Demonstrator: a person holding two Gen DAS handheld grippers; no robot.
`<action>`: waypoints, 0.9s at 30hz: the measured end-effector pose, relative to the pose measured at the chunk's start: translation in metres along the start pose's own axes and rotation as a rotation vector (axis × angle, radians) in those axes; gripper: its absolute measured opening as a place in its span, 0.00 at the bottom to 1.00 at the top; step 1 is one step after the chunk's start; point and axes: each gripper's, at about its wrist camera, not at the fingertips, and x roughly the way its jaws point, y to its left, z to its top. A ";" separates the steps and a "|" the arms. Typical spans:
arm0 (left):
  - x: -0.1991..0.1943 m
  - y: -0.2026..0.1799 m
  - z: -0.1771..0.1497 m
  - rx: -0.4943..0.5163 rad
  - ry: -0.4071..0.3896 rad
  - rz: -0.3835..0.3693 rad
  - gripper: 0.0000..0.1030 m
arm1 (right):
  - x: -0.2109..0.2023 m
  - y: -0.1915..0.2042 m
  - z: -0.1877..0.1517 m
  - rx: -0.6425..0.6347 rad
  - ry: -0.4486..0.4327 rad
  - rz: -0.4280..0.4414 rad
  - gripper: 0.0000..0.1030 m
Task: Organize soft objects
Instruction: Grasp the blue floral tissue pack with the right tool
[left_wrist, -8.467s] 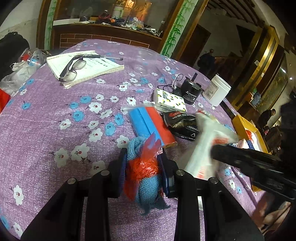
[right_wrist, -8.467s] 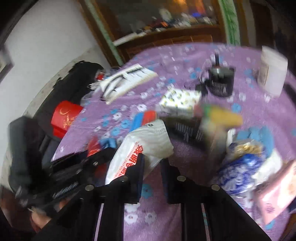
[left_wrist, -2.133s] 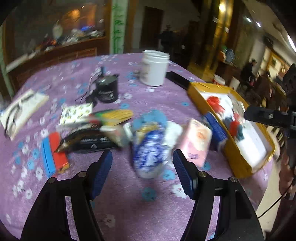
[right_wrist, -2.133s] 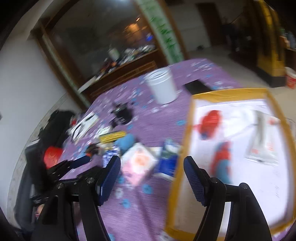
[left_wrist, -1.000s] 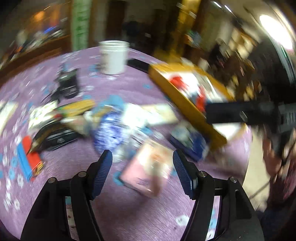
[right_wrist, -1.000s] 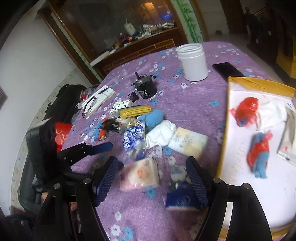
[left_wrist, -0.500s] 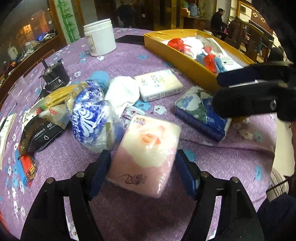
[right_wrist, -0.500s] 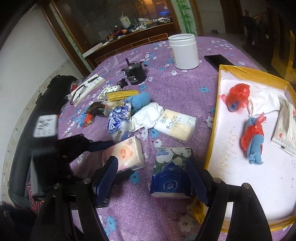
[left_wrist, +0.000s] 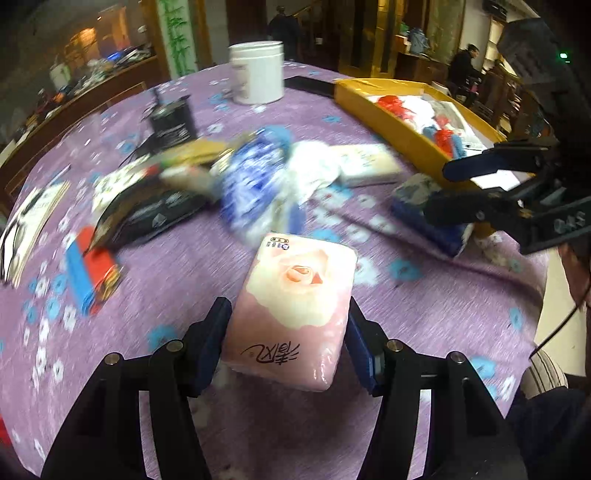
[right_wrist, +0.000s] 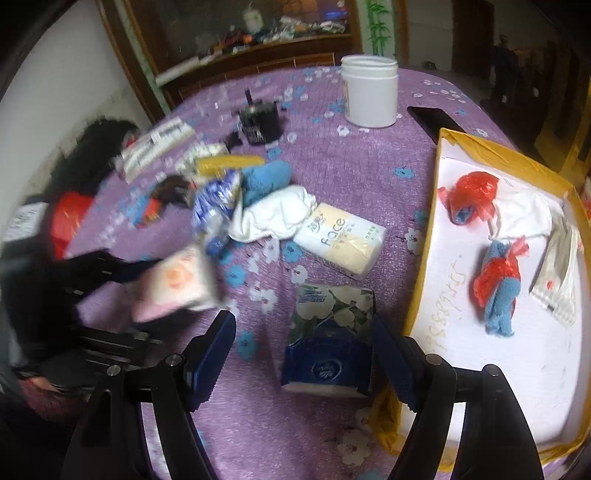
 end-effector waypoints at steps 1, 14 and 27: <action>0.001 0.004 -0.002 -0.015 0.003 0.004 0.57 | 0.006 0.002 0.004 -0.018 0.021 -0.024 0.75; 0.004 0.017 -0.003 -0.054 -0.009 -0.022 0.57 | 0.016 0.037 0.003 -0.118 0.069 0.148 0.58; 0.011 0.016 0.002 -0.071 0.010 -0.010 0.65 | 0.010 0.056 -0.021 -0.350 0.083 0.133 0.77</action>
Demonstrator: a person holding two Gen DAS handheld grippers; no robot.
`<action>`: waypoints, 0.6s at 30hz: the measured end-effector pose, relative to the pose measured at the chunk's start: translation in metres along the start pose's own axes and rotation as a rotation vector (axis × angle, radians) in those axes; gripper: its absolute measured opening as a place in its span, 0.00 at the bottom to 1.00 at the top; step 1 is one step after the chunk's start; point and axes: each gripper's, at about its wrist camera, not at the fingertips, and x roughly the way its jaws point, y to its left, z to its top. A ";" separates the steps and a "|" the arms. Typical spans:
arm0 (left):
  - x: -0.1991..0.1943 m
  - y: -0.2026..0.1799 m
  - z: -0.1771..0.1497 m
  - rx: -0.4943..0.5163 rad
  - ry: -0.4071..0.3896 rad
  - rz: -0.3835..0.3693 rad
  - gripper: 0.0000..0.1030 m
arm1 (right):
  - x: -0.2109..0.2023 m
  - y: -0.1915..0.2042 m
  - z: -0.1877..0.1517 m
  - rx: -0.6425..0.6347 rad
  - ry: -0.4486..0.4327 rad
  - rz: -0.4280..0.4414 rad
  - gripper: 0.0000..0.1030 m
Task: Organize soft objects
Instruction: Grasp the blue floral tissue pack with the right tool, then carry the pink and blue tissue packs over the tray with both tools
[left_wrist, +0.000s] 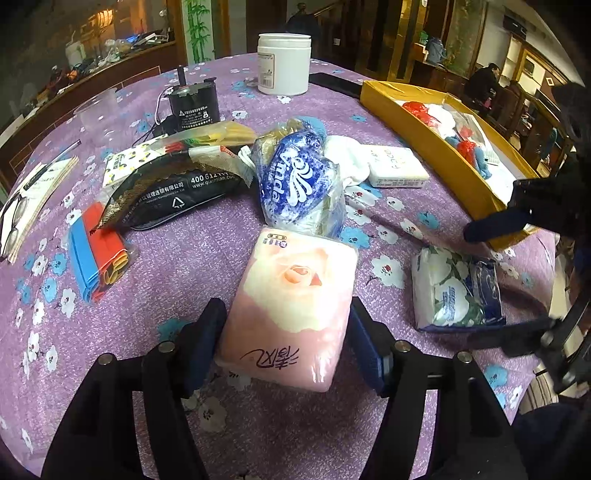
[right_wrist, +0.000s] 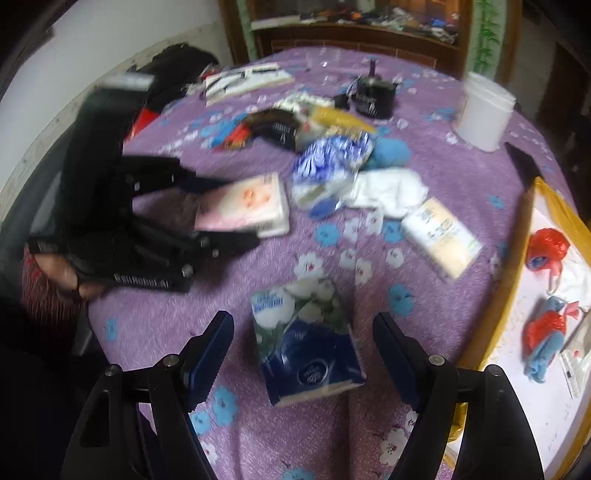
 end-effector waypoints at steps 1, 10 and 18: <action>0.001 0.000 0.000 -0.001 0.004 -0.001 0.65 | 0.003 0.001 -0.001 -0.012 0.008 -0.007 0.77; -0.005 -0.001 0.000 -0.003 -0.059 -0.009 0.57 | 0.004 0.001 -0.009 0.002 -0.058 -0.036 0.55; -0.021 0.007 0.003 -0.057 -0.167 -0.033 0.57 | -0.015 -0.021 -0.001 0.239 -0.285 -0.098 0.55</action>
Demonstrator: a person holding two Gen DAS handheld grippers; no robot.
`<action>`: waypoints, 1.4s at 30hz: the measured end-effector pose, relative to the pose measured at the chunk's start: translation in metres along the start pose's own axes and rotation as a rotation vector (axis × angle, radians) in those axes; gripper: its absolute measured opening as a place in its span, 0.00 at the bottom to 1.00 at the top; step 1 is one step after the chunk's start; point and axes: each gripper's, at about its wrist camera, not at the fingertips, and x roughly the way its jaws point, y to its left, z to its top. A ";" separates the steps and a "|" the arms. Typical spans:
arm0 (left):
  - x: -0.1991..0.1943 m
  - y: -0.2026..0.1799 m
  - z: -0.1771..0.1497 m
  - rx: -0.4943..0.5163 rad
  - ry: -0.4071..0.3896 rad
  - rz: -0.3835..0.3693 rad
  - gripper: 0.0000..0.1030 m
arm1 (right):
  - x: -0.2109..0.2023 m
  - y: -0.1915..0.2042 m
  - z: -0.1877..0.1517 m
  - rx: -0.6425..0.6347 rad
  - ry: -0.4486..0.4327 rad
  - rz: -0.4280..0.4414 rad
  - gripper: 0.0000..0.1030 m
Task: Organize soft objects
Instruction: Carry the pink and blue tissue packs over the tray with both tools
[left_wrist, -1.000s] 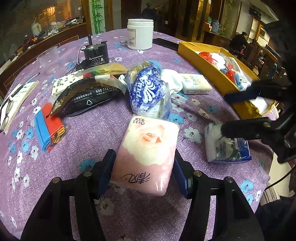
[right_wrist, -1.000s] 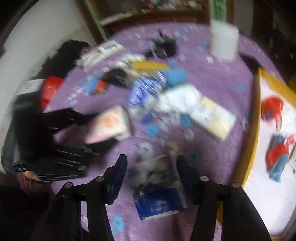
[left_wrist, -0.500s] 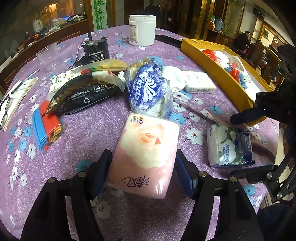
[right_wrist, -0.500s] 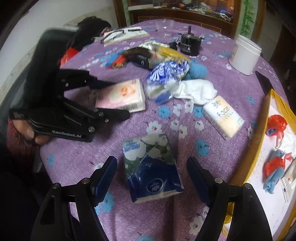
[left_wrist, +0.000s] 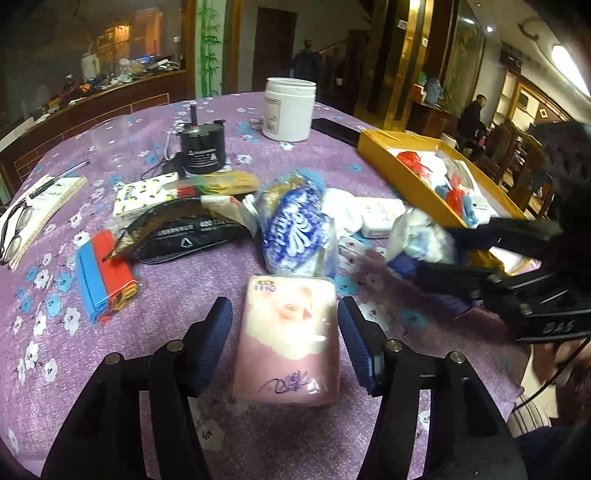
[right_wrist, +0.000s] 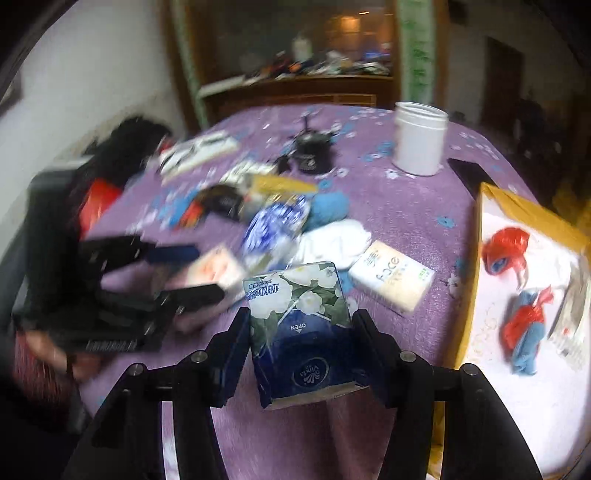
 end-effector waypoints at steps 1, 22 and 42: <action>0.002 0.001 0.000 -0.003 0.009 0.000 0.56 | 0.006 -0.001 0.000 0.024 -0.004 0.001 0.55; 0.011 -0.003 -0.002 0.022 0.048 0.020 0.48 | 0.022 -0.013 -0.016 0.142 -0.015 0.079 0.55; -0.005 -0.094 0.053 0.118 -0.015 -0.090 0.49 | -0.056 -0.078 -0.020 0.301 -0.191 0.007 0.55</action>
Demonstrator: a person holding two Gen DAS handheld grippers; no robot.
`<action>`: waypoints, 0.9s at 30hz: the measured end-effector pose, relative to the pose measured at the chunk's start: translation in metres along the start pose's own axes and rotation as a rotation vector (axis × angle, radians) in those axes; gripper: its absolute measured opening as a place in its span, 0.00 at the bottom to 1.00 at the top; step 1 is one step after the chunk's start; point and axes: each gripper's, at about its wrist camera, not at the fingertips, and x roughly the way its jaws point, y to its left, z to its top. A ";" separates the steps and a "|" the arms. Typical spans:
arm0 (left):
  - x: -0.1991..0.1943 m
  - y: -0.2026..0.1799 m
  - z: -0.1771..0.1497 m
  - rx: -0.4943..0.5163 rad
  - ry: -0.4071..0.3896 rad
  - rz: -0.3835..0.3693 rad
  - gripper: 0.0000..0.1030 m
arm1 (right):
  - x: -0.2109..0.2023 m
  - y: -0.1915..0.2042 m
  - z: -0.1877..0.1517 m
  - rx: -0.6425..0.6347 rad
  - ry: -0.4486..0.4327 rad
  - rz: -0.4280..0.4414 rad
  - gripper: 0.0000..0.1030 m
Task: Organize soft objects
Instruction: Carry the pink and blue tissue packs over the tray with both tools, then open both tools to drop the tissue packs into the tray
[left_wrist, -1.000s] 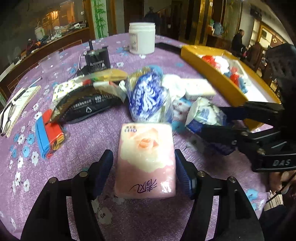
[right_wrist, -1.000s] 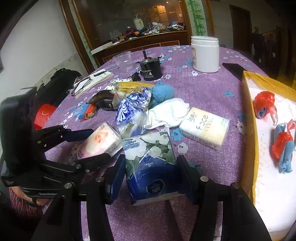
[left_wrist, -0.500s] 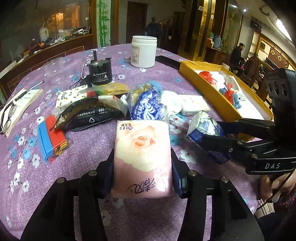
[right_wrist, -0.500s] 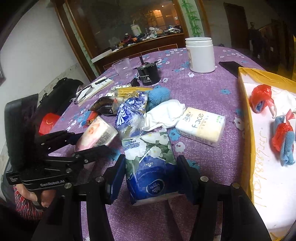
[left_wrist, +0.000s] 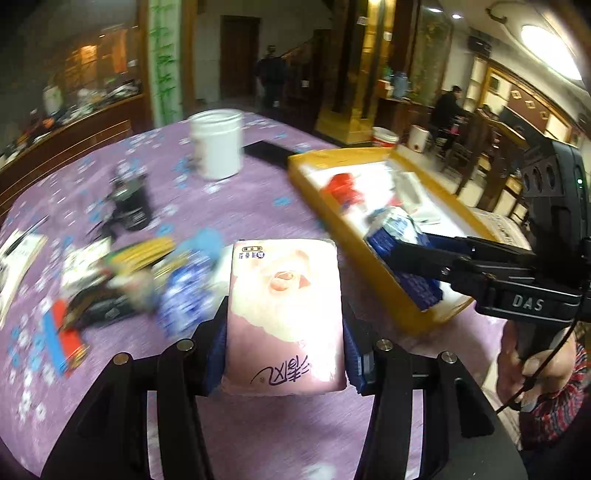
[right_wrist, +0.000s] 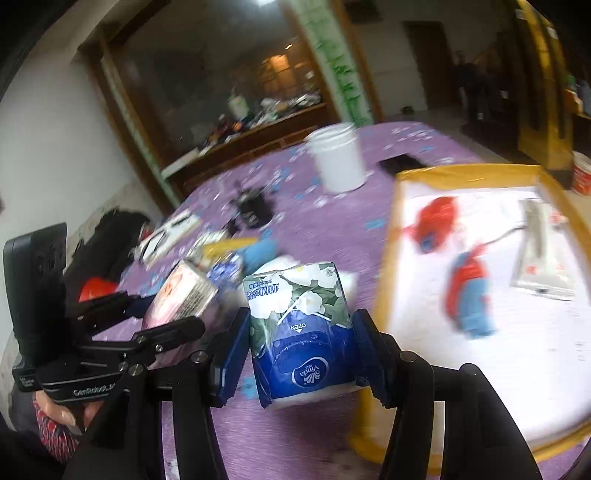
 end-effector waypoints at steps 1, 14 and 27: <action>0.005 -0.010 0.005 0.014 0.002 -0.010 0.49 | -0.006 -0.008 0.002 0.016 -0.014 -0.010 0.55; 0.084 -0.123 0.034 0.133 0.112 -0.141 0.49 | -0.055 -0.118 -0.004 0.220 -0.054 -0.286 0.56; 0.103 -0.130 0.025 0.146 0.133 -0.143 0.54 | -0.045 -0.129 -0.011 0.209 -0.014 -0.343 0.61</action>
